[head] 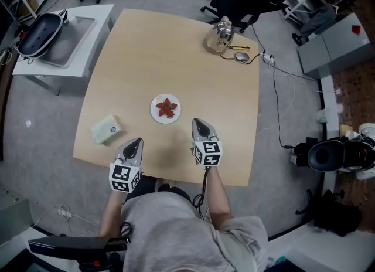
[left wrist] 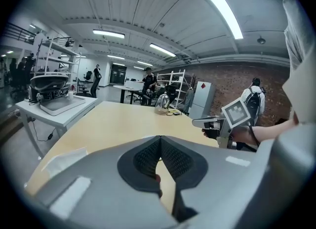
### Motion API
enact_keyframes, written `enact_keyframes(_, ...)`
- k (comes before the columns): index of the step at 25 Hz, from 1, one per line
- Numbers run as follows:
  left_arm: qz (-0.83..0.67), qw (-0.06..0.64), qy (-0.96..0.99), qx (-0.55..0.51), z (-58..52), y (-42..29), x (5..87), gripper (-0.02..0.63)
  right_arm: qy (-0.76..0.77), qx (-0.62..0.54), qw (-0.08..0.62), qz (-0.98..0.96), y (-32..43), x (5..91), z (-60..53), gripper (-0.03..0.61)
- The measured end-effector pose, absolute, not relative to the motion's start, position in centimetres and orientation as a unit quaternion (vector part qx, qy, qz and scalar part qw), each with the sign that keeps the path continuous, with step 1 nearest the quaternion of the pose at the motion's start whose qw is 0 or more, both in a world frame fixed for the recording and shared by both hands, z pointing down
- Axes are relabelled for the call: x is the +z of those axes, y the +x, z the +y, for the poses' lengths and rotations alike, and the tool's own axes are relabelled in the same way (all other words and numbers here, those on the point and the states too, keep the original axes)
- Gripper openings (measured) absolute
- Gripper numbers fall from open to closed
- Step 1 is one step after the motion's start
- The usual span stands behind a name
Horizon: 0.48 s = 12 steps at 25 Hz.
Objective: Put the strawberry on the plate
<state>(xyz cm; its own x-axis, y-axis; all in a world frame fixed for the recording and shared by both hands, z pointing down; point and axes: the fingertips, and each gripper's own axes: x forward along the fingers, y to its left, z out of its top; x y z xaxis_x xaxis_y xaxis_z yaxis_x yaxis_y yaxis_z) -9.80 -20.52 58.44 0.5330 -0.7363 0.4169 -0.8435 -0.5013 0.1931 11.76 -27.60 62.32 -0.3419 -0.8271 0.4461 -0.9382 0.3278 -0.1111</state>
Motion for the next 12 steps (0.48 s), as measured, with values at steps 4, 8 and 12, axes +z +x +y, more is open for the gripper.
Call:
enact_keyframes(4, -0.454, 0.179, 0.862, 0.136, -19.6, -8.5, 57.7, 0.020, 0.563, 0.174, 0.137, -0.796, 12.9, 61.0, -25.4, 0.006)
enact_keyframes(8, -0.442, 0.168, 0.871, 0.132, -18.3, -7.0, 56.9, 0.020, 0.576, 0.159, 0.121, -0.793, 13.9, 59.5, -23.0, 0.006)
enact_keyframes(12, -0.428, 0.157, 0.880, 0.129, -17.4, -5.9, 56.3, 0.020, 0.585, 0.145, 0.115, -0.789, 14.4, 58.4, -20.9, 0.006)
